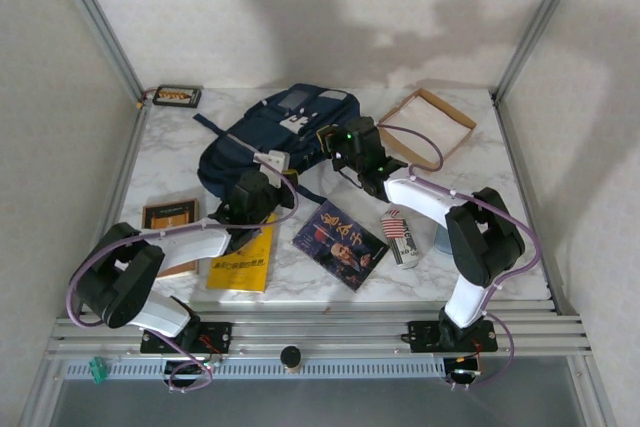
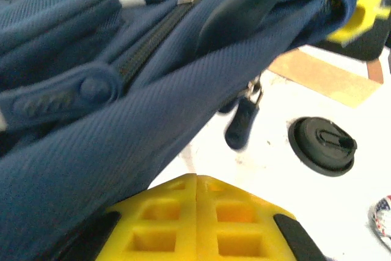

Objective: Pack books, pencil case, and school supplies into a backpack

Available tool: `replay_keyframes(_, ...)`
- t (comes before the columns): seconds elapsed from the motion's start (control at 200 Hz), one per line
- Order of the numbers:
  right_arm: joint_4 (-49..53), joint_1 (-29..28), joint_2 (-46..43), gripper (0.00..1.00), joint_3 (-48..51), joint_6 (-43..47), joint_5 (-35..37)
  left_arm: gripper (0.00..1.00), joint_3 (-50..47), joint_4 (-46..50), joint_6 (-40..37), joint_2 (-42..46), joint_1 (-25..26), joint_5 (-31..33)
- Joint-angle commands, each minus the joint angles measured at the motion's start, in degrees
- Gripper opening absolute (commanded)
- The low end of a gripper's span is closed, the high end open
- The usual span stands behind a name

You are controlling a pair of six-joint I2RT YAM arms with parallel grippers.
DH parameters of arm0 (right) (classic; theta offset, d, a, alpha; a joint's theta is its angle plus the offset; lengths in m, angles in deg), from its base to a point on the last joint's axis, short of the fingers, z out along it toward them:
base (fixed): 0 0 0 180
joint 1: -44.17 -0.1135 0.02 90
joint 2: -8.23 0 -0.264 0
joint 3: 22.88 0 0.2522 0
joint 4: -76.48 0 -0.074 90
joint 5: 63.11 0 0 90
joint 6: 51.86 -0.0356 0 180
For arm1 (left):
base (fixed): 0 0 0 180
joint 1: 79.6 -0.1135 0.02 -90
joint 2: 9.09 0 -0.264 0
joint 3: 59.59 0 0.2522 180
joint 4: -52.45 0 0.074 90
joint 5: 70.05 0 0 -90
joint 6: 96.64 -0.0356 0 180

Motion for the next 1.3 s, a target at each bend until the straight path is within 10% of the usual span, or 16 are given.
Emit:
replay_keyframes(0.0, -5.0, 0.2, -3.4, 0.0, -1.2, 0.3, -0.5, 0.0, 0.4, 2.5, 0.2, 0.7, -0.2, -2.8)
replay_keyframes(0.21, -4.4, -1.0, -3.1, 0.0, -2.2, -0.9, -0.7, 0.0, 2.2, -1.9, -0.1, -2.9, 1.9, -1.7)
replay_keyframes(0.511, -4.8, -1.5, -3.6, 0.0, -1.7, -1.2, -0.2, 0.33, 6.6, -7.2, -2.2, -8.4, 2.8, 2.4)
replay_keyframes(0.666, -4.8, -1.6, -3.4, 0.0, -1.5, -1.4, 0.0, 0.34, 7.9, -10.6, -2.5, -10.7, 2.8, 5.2)
replay_keyframes(1.067, -5.7, -1.7, -3.6, 0.0, -0.2, -2.1, 0.4, 0.0, 13.1, -12.0, -2.1, -14.4, 2.6, 6.3)
replay_keyframes(1.297, -5.1, -0.6, -4.3, 0.0, -0.1, -1.0, 1.7, 0.0, 8.0, -10.0, -2.0, -9.7, 2.5, 6.4)
